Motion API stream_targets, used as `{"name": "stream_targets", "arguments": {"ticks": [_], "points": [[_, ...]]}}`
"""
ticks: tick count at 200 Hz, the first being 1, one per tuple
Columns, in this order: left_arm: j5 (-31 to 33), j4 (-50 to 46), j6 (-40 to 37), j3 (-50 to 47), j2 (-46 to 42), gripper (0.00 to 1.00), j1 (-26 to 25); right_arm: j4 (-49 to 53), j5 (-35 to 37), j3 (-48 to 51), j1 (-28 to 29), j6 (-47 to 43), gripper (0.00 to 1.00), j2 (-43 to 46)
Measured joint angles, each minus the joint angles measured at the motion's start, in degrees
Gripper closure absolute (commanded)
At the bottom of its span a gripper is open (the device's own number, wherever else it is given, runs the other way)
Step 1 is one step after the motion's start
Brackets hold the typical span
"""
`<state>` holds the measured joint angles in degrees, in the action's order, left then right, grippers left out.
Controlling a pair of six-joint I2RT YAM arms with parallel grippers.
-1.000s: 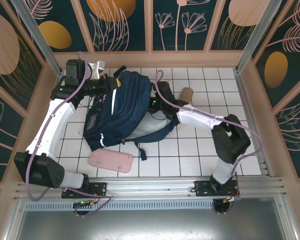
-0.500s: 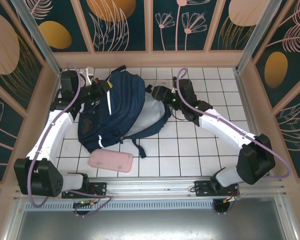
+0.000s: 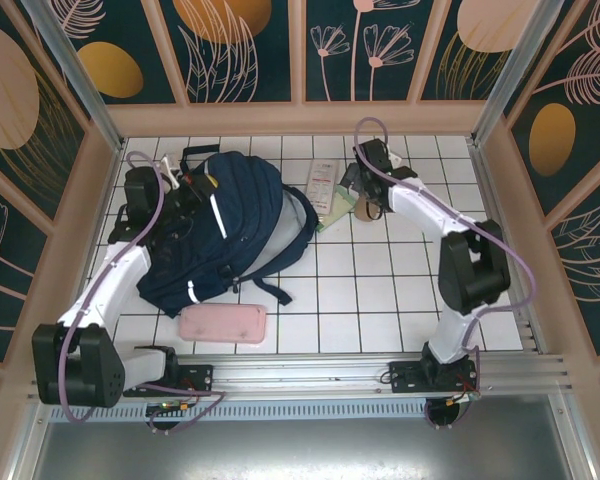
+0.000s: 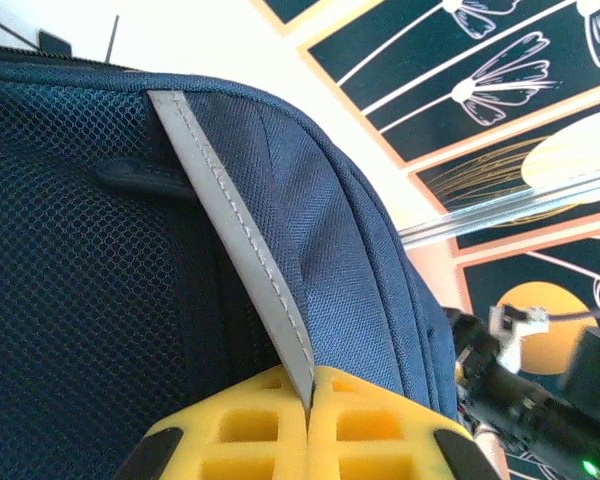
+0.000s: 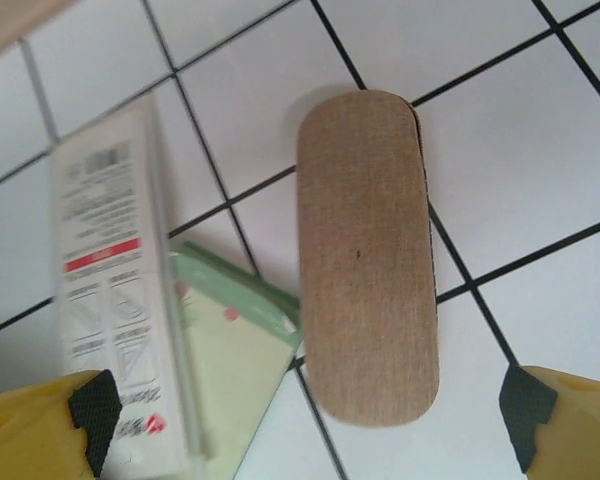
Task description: Pack the student bag
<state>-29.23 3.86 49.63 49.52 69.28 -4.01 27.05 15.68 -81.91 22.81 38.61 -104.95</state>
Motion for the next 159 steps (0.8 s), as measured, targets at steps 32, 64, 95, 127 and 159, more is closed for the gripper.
{"name": "stream_targets", "arguments": {"ticks": [32,64,95,127,159], "points": [[1.2,1.2,0.0,-4.1,-5.2,1.0,0.0,2.7,0.3,-6.5,-1.7,-0.2,0.01,-8.3],[1.9,1.3,0.0,-5.5,-7.3,1.0,-0.4,4.4,0.3,-11.0,-2.8,-0.4,0.02,-13.8],[2.4,1.3,0.0,-5.5,-7.5,1.0,-0.7,4.9,-0.3,-12.9,-3.0,-0.8,0.08,-17.0],[2.3,1.3,0.0,-5.5,-7.5,1.0,-1.0,5.0,-1.3,-12.9,-3.7,-1.1,0.13,-18.7],[2.2,1.3,0.0,-5.4,-7.2,1.0,-1.0,4.4,-3.0,-12.4,-5.0,-1.3,0.23,-19.0]]}}
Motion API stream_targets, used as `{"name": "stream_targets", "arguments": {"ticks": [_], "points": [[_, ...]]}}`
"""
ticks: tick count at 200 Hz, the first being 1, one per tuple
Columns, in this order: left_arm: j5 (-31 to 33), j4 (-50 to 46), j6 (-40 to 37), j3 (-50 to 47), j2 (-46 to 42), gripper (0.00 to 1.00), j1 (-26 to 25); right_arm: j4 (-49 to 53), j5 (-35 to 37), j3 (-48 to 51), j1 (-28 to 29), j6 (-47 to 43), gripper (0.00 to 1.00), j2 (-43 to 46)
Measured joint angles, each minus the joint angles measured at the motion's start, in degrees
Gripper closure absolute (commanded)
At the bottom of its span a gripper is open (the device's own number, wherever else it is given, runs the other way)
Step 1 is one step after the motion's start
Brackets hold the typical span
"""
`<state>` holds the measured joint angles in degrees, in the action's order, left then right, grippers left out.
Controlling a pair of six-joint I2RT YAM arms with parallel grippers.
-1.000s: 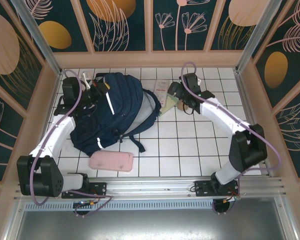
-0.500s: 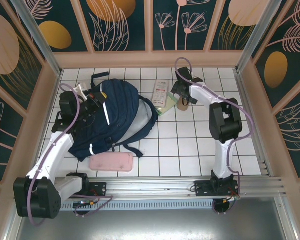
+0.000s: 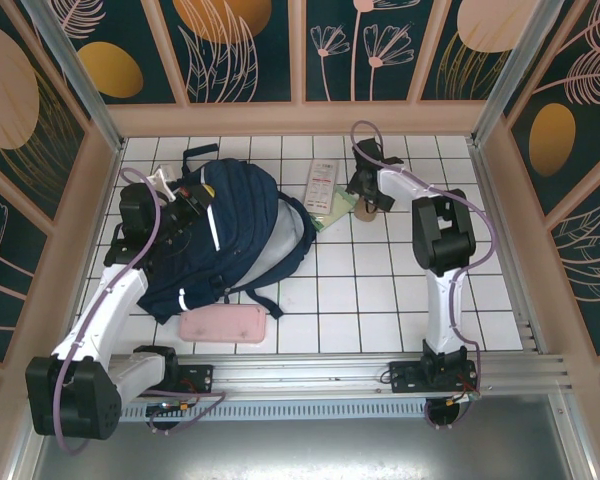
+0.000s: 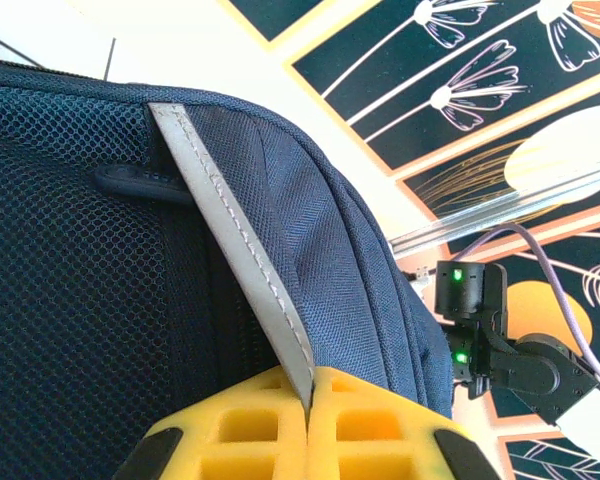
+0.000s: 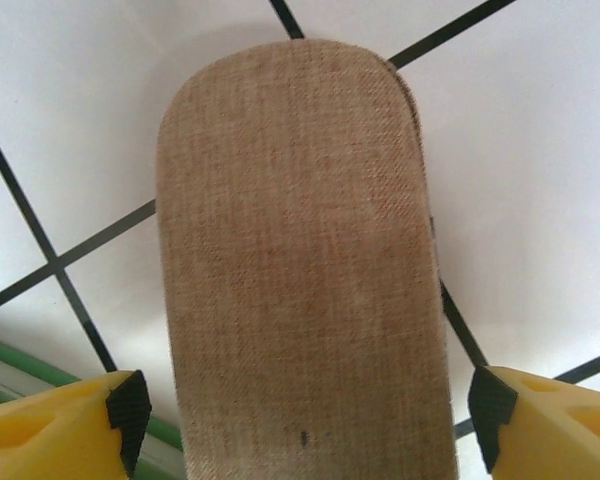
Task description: Pack the student bag
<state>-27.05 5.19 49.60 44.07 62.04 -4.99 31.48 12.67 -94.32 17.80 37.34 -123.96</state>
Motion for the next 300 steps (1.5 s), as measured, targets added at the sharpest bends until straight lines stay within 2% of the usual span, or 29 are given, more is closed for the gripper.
{"name": "stream_targets", "arguments": {"ticks": [14,45,69,106,144,160,189,210,231,260,300], "points": [[-0.4,0.0,0.0,0.3,0.7,1.0,0.0,-1.2,-1.3,0.9,-0.7,-0.2,0.29,0.0],[-2.0,0.0,0.0,1.4,2.6,1.0,0.0,-3.3,-2.5,2.1,-1.6,-1.1,0.5,0.0],[-2.9,-0.6,0.0,3.4,4.5,1.0,-0.4,-4.5,-2.6,2.3,-1.6,-1.6,0.55,0.2],[-2.8,-6.6,-2.2,9.4,8.0,1.0,-2.4,-5.6,-2.2,8.9,-1.6,-1.4,0.59,5.6],[-3.2,-16.9,-7.6,20.1,13.0,1.0,-4.0,-8.2,-3.2,18.2,-1.6,-1.5,0.59,20.7],[-4.4,-21.6,-10.5,25.5,15.2,1.0,-4.1,-12.7,-6.6,23.4,-1.6,-2.2,0.59,28.7],[-7.8,-26.9,-13.9,32.9,18.3,1.0,-4.2,-22.3,-18.7,32.1,-1.5,-3.6,0.65,39.6],[-10.2,-28.5,-15.0,36.1,20.3,1.0,-4.5,-27.0,-27.1,34.4,-0.7,-3.9,0.66,40.8],[-12.9,-29.3,-15.3,38.3,22.2,1.0,-5.1,-29.9,-32.2,36.3,2.0,-4.5,0.65,41.0],[-14.8,-31.2,-16.3,41.4,25.3,1.0,-6.8,-30.8,-35.3,38.2,7.6,-5.5,0.66,42.3],[-14.9,-34.1,-17.5,46.5,28.9,1.0,-8.8,-31.3,-35.1,38.6,12.9,-5.1,0.7,42.7]]}}
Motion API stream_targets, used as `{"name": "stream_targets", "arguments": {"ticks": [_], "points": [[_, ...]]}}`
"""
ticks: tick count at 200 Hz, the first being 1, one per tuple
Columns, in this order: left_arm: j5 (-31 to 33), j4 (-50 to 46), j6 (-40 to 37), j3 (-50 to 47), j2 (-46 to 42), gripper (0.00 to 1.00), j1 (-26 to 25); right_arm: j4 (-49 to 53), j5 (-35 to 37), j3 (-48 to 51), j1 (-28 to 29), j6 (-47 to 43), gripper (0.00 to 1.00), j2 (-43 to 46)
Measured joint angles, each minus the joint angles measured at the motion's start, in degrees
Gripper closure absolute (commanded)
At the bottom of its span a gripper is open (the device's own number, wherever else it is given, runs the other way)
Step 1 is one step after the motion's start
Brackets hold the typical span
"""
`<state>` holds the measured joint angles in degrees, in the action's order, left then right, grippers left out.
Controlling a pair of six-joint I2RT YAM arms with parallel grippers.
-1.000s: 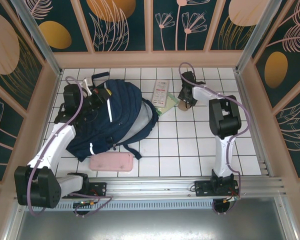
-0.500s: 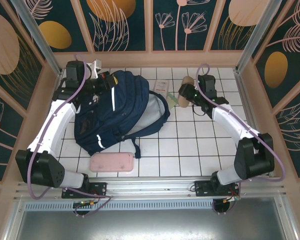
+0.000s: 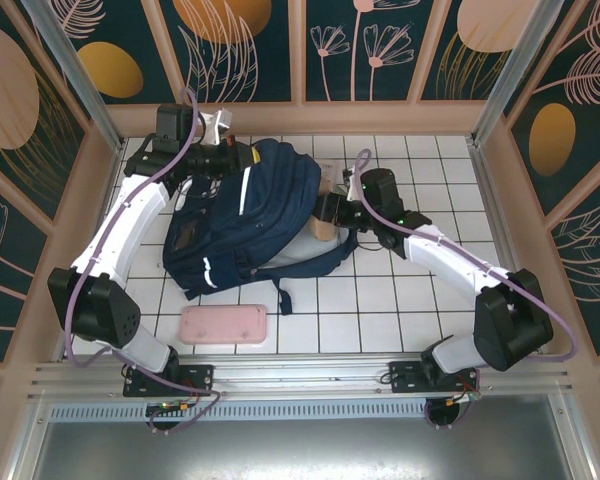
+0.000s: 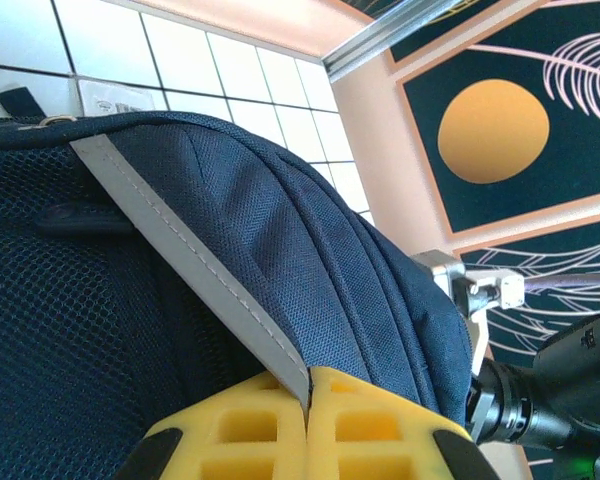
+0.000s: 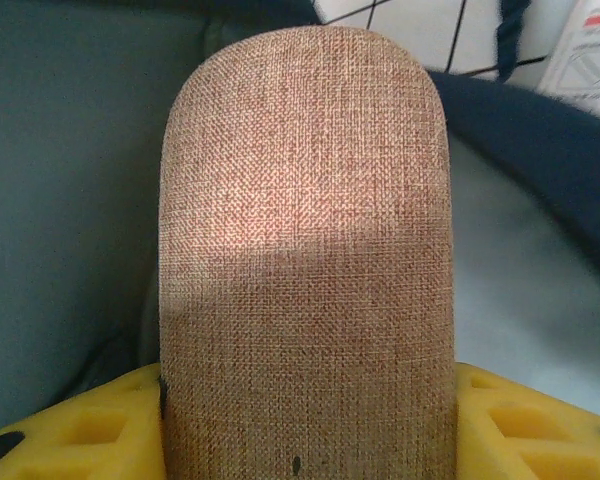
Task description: Pack the student bag
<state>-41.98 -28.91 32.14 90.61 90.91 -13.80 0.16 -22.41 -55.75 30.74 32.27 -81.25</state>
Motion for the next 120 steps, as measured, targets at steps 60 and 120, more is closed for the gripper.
{"name": "stream_targets", "arguments": {"ticks": [60,120], "points": [[-1.3,0.6,0.0,0.2,0.7,1.0,0.0,1.8,2.2,-4.7,5.3,12.4,0.64,-6.5],[-1.3,1.2,0.0,0.0,0.7,1.0,0.0,7.0,11.5,-11.3,7.5,19.8,0.24,-17.9]]}}
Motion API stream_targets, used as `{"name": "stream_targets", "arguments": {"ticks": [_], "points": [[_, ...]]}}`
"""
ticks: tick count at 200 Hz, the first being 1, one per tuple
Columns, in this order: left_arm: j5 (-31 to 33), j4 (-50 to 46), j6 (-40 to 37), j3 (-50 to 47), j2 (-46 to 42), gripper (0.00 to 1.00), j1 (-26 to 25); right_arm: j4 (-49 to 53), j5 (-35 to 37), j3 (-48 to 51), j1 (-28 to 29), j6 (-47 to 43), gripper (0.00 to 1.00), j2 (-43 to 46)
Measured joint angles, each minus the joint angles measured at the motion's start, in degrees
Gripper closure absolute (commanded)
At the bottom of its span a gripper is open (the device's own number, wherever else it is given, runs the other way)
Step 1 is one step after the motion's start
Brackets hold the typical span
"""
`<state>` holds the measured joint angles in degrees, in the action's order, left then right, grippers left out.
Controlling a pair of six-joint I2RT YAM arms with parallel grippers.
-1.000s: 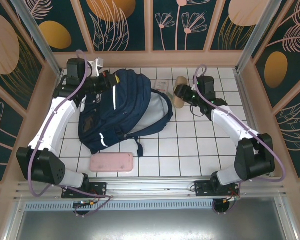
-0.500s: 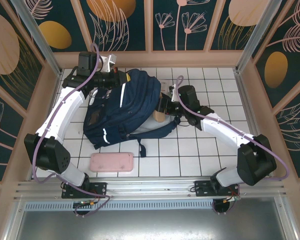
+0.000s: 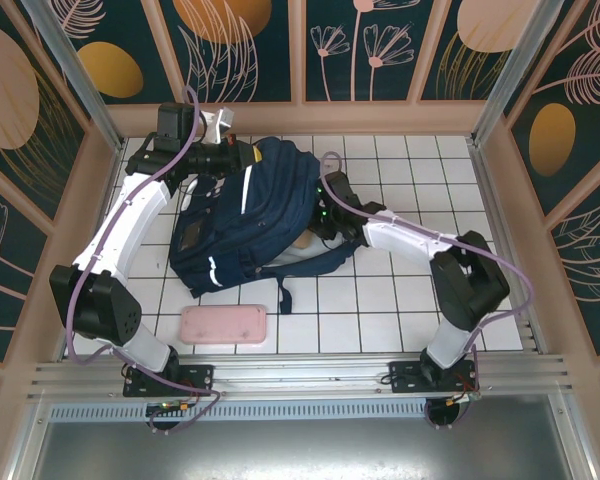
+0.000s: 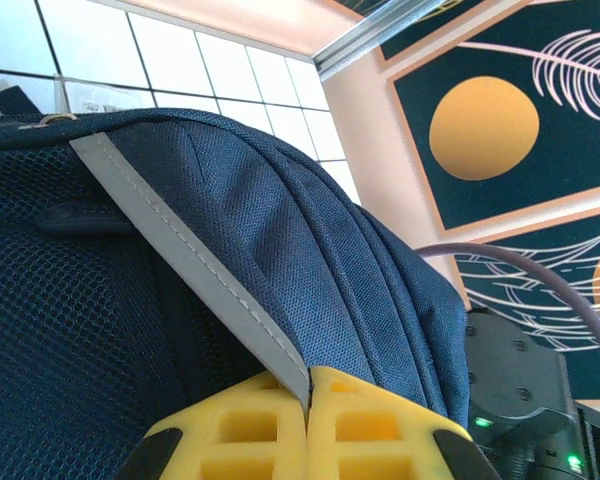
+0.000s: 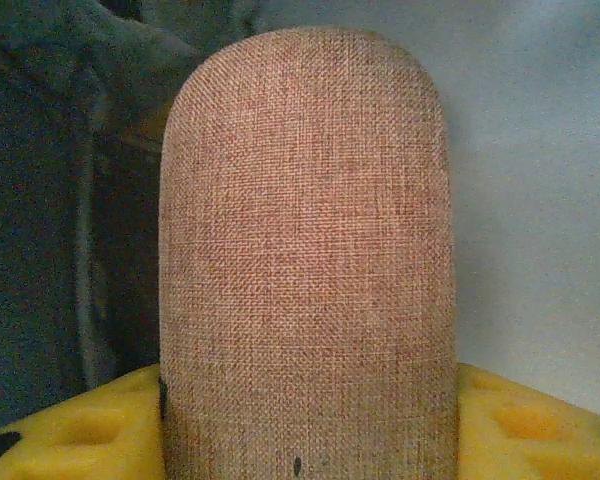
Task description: Pack the student bag
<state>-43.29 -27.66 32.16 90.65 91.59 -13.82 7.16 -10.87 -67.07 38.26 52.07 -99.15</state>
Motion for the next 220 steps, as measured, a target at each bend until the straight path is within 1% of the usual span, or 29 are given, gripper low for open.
{"name": "stream_targets", "arguments": {"ticks": [7,13,30,40,56,78,113,142,161,177,194,204,220], "points": [[0.0,0.1,0.0,0.0,0.0,1.0,0.0,-0.1,-0.1,-0.3,0.2,-0.1,0.16,-0.9],[0.0,0.2,0.0,-0.2,0.0,1.0,0.0,-0.2,-0.3,-0.5,0.4,-0.2,0.12,-1.4],[0.0,0.4,0.0,-0.4,0.0,1.0,0.0,-0.4,-0.7,-0.6,1.2,-1.2,0.04,-1.6],[0.0,0.4,0.0,-0.6,0.0,1.0,0.0,-0.7,-0.8,-0.6,1.5,-1.7,0.02,-1.4],[0.1,0.7,0.1,-0.9,-0.1,1.0,0.1,-0.7,-0.6,-0.5,1.6,-2.8,0.02,-0.3],[0.6,1.4,0.5,-2.0,-0.5,1.0,0.3,0.2,1.1,-0.5,1.4,-4.5,0.03,3.2],[1.7,3.8,1.6,-4.3,-0.7,1.0,0.3,2.7,7.3,1.5,0.3,-8.7,0.04,11.5],[1.6,5.3,2.8,-5.6,-0.7,1.0,0.2,2.8,12.2,9.7,-0.8,-12.9,0.04,21.3],[2.4,6.2,3.4,-5.7,-0.7,1.0,0.4,2.1,13.7,17.2,-0.9,-17.8,0.07,32.2],[3.1,7.5,4.0,-5.9,-0.7,1.0,0.9,-0.2,12.4,21.1,-0.9,-22.9,0.1,41.2],[3.4,9.0,4.9,-6.6,-0.7,1.0,1.5,-5.7,7.7,24.5,-0.1,-31.1,0.12,48.4],[3.4,10.5,5.5,-7.4,-0.7,1.0,1.8,-8.1,4.7,26.5,1.3,-35.6,0.12,50.8],[3.3,13.2,6.6,-9.0,-0.7,1.0,2.2,-8.7,-0.3,27.7,5.8,-44.0,0.11,51.8]]}}
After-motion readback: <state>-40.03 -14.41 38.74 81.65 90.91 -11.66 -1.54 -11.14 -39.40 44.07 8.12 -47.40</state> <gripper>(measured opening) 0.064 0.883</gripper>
